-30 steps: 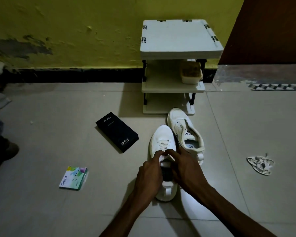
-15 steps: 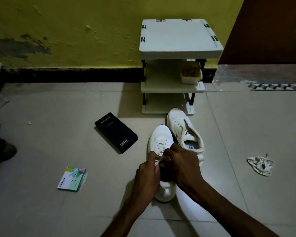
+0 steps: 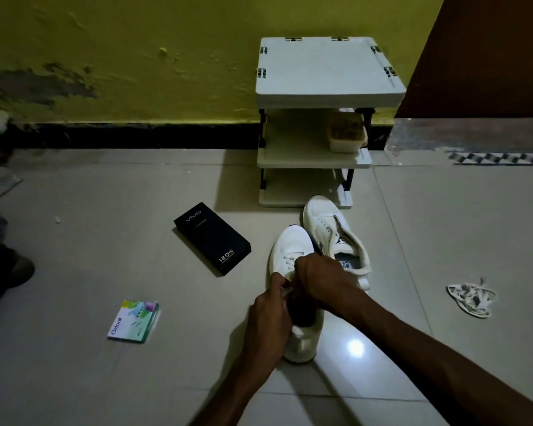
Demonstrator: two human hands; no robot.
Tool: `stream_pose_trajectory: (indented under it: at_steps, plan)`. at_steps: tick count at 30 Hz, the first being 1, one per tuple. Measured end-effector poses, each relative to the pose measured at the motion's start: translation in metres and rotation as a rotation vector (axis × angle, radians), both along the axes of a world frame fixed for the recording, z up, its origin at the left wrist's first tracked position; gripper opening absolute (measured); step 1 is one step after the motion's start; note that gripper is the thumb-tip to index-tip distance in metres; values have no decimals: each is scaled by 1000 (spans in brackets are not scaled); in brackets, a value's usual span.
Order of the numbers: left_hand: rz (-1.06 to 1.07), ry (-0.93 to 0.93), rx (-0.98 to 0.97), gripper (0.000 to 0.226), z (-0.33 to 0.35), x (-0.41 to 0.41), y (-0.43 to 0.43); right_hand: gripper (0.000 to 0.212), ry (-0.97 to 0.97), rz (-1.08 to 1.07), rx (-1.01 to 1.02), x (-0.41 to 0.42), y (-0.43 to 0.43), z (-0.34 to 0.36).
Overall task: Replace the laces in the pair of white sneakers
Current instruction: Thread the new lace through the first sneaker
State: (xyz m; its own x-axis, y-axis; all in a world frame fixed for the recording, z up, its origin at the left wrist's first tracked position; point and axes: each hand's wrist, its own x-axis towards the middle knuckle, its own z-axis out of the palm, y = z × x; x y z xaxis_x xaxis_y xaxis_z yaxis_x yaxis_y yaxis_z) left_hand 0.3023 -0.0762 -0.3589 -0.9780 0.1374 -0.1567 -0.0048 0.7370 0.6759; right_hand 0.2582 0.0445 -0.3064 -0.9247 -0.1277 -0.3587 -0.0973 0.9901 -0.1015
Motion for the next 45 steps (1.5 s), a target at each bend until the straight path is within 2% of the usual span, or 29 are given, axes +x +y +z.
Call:
stream_pose_trajectory:
  at_steps: [1, 3, 5, 7, 10, 13, 15, 19, 24, 27, 31, 33, 35, 37, 42, 43, 44, 45]
  plan:
    - [4, -2, 4, 21, 1, 0, 0, 17, 12, 52, 39, 4, -2, -1]
    - [3, -11, 10, 24, 3, -1, 1, 27, 138, 125, 120, 11, -6, -9]
    - [-20, -21, -9, 28, 6, 0, 2, 35, 242, 97, 121, 15, -6, -16]
    - [-36, -28, -42, 30, 8, 1, 4, 38, 190, 54, 67, 15, -3, -22]
    - [-34, -49, -118, 34, 6, 0, 4, 41, -11, -53, -54, 9, 2, -22]
    - [-24, -63, -154, 38, 7, 1, 5, 28, -128, -111, -193, 3, 7, -15]
    - [-15, -57, -158, 38, 9, 3, 6, 36, -180, -128, -234, 1, 10, -8]
    - [-3, -21, -130, 30, 9, 5, 7, 28, -229, -151, -278, -1, 12, -4]
    - [-10, -28, -107, 31, 9, 4, 5, 21, -49, -314, -439, -3, 22, -1]
    - [-16, -16, -95, 27, 9, 5, 7, 19, 70, -297, -432, -1, 25, -4]
    - [-11, -29, -110, 25, 10, 5, 10, 8, 136, -258, -491, 2, 23, -6]
    - [-14, -49, -101, 27, 11, 4, 10, 17, 144, -168, -424, 5, 16, -2]
    - [-25, -84, -110, 33, 12, 3, 10, 16, 181, -52, -256, 6, 7, 1]
    - [-30, -131, -172, 39, 12, 1, 11, 25, 236, 62, -110, 6, -2, 9]
    - [-41, -151, -237, 39, 11, 0, 12, 19, 250, 176, 12, 0, -6, 12]
    - [-53, -159, -251, 40, 13, 0, 11, 26, 255, 209, 39, 2, -8, 13]
    - [-65, -173, -267, 41, 13, 0, 11, 44, 215, 207, 45, 3, -9, 10]
    - [-70, -191, -282, 42, 14, -1, 11, 53, 289, 219, 68, 3, -9, 5]
